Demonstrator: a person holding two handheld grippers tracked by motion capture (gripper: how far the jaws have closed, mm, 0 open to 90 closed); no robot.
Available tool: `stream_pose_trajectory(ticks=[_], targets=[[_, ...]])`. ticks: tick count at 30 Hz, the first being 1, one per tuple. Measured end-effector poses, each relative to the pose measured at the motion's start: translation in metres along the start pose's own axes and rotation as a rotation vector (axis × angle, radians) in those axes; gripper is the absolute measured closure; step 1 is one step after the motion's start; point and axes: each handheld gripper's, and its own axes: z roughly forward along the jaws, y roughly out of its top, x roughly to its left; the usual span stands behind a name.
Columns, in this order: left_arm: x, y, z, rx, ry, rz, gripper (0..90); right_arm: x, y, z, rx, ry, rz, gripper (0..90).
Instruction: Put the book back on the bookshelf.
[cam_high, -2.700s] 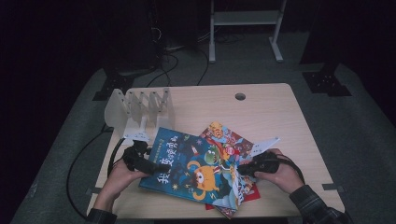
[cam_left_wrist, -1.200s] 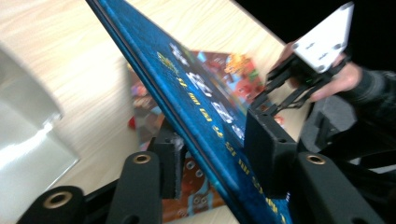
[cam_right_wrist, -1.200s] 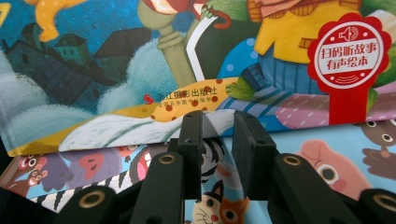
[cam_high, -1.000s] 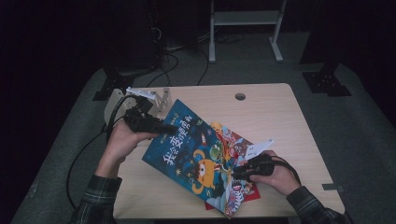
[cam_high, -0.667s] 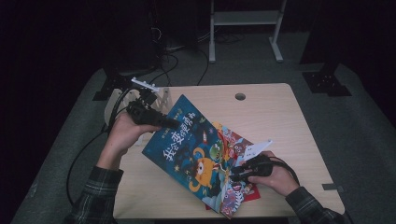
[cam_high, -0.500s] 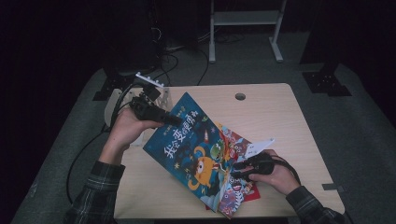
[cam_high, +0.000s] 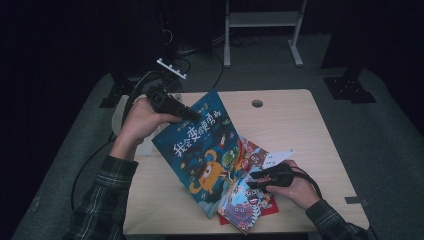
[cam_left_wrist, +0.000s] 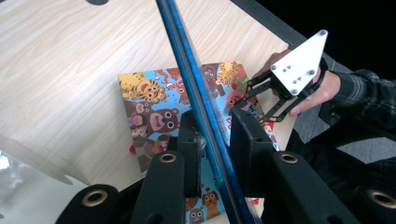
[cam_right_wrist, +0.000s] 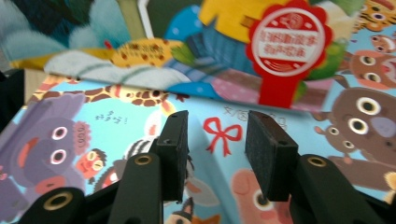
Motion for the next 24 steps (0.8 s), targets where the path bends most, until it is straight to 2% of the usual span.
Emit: stream_pose_trajectory(ticks=[3,6,8,11,15,19,24], targets=[[-0.005,0.006,-0.002,0.004,0.001,0.017,75.6,-0.005,-0.002,-0.002,-0.002,-0.042,0.014,54.3],[-0.009,0.010,-0.003,0.010,0.004,0.033,76.9,-0.013,-0.004,-0.004,-0.010,-0.096,0.029,47.3],[-0.012,0.013,-0.004,0.018,0.003,0.039,77.7,-0.019,-0.007,-0.005,-0.027,-0.132,0.057,41.4],[-0.014,0.015,-0.005,0.025,0.003,0.044,78.9,-0.024,-0.010,-0.006,-0.034,-0.180,0.066,36.7],[-0.019,0.018,-0.009,0.045,0.019,0.061,80.1,-0.030,-0.012,-0.009,-0.042,-0.232,0.073,35.2],[-0.022,0.021,-0.012,0.064,0.039,0.070,80.8,-0.035,-0.013,-0.013,-0.049,-0.261,0.083,34.7],[-0.031,0.026,-0.016,0.094,0.087,0.097,81.8,-0.041,-0.016,-0.020,-0.078,-0.301,0.118,33.2]])
